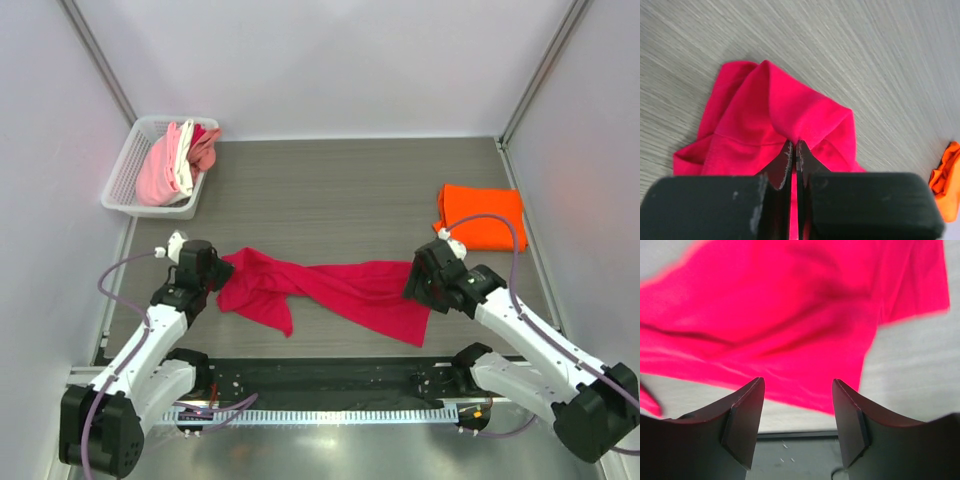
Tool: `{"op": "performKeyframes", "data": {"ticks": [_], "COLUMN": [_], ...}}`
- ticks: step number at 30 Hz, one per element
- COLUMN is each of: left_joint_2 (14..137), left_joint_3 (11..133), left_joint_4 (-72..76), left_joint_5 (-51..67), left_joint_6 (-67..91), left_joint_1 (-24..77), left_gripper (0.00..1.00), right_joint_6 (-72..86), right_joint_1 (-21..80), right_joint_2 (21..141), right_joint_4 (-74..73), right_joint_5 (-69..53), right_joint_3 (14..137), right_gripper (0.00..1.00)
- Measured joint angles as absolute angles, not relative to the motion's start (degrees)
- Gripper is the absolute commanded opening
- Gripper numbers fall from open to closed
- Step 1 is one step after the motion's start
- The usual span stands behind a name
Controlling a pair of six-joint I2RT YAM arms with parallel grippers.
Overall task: Fold and stack the t-shirts
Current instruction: Flatten the tshirt out
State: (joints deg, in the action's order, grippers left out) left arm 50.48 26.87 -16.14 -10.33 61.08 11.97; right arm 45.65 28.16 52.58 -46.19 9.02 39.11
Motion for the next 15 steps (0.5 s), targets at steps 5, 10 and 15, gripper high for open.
{"op": "performKeyframes", "data": {"ticks": [5,10,15], "left_joint_2": [51.09,52.71,52.29], "left_joint_3": [25.85,25.85,25.71], "left_joint_4": [-11.88,-9.15,-8.40], "left_joint_5": [-10.48,-10.52,-11.64], "left_joint_6": [60.80,59.75,59.02], "left_joint_1": [12.51,13.04,13.10], "left_gripper": [0.00,0.00,0.00], "right_joint_6": [53.19,61.08,66.72], "right_joint_1": [37.87,47.55,51.68], "right_joint_2": [53.54,61.52,68.42], "right_joint_4": [-51.05,-52.21,-52.49], "right_joint_5": [12.43,14.52,16.47], "right_joint_3": [37.58,36.01,35.92], "right_gripper": [0.57,0.64,0.66]}}
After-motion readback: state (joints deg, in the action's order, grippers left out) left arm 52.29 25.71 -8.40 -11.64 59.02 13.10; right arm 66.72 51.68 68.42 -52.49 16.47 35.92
